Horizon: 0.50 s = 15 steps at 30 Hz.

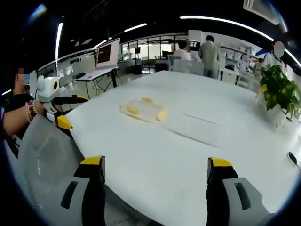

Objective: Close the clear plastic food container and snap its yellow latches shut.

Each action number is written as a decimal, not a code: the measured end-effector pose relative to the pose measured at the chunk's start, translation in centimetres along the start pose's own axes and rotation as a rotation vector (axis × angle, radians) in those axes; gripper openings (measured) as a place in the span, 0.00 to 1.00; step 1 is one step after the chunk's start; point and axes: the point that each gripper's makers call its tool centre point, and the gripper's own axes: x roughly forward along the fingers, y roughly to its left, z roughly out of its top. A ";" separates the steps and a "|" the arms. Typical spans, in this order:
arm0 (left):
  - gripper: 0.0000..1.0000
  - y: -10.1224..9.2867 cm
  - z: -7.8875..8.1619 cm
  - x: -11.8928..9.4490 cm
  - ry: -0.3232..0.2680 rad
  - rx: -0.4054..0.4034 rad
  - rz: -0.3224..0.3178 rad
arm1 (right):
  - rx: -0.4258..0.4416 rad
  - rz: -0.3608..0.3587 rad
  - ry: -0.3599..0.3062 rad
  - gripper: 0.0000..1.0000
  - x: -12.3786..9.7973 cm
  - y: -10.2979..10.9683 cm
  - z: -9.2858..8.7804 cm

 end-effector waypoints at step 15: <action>0.99 0.3 -0.4 0.0 0.023 0.011 0.008 | -0.013 0.006 0.009 0.86 0.0 0.3 -0.1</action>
